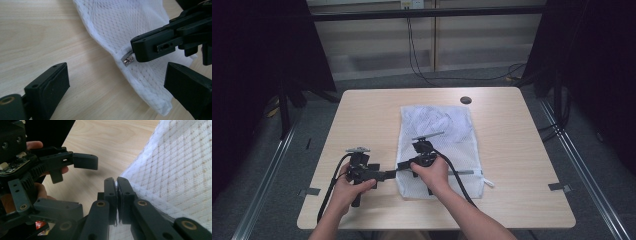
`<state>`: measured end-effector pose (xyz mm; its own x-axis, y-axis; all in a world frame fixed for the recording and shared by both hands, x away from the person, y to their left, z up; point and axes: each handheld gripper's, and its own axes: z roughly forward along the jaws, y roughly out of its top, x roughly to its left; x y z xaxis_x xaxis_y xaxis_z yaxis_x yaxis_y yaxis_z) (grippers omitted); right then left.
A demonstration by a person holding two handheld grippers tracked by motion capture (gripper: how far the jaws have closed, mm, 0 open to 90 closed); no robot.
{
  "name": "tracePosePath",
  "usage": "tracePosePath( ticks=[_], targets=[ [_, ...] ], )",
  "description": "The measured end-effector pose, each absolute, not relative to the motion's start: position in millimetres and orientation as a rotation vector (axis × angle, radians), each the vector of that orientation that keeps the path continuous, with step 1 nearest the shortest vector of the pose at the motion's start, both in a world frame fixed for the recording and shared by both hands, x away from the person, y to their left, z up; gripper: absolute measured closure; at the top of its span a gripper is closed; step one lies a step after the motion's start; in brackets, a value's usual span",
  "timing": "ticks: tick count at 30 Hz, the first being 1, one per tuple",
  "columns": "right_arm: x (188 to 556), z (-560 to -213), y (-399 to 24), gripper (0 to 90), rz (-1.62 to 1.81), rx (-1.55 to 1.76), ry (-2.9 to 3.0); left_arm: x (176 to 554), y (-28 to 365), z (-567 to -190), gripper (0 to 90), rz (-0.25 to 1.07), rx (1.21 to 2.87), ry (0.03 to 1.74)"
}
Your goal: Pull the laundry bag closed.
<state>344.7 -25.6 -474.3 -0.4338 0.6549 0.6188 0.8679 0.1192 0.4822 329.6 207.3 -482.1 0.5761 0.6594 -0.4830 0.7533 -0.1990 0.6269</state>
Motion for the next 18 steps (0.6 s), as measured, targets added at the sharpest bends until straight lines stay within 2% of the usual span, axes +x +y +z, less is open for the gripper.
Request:
tracePosePath(
  ticks=[18],
  targets=[
    [341,-461,-36,86.8,-1.269,-1.51,-2.113,330,182,-494,20.2,-0.278,1.922,1.151]
  ],
)
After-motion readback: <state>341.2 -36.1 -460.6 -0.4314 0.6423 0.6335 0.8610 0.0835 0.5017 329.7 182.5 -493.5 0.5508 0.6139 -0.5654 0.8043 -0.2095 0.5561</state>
